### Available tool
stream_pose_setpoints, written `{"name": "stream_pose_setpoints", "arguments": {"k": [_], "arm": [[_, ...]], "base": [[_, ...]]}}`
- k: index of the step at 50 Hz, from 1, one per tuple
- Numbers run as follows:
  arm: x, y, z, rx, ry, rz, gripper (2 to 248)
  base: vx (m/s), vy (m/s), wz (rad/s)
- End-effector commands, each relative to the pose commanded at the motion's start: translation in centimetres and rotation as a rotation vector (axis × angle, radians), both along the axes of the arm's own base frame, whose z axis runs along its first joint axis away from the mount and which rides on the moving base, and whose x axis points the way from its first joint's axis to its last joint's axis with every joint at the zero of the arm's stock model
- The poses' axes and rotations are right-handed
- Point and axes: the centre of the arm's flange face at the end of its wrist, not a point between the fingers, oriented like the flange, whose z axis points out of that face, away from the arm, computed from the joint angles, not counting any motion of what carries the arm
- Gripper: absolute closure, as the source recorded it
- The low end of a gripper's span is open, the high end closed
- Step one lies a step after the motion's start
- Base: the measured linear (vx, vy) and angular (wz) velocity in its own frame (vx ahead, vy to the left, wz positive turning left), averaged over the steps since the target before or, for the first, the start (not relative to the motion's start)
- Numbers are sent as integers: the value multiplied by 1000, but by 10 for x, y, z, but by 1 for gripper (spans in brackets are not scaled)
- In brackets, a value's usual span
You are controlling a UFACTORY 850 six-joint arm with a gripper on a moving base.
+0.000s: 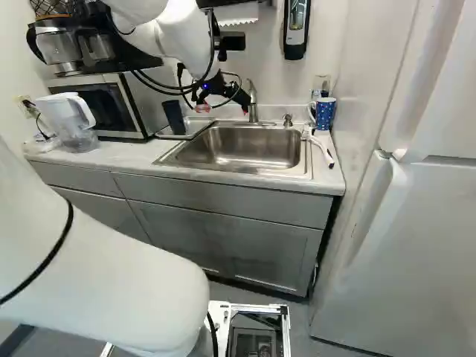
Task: Rinse the cup and place it in the tray
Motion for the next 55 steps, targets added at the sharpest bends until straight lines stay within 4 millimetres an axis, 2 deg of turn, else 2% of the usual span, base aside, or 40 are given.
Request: {"name": "stream_pose_setpoints", "arguments": {"k": [55], "arm": [[0,0,0,0,0,0,3]], "base": [[-27,-2,0]]}}
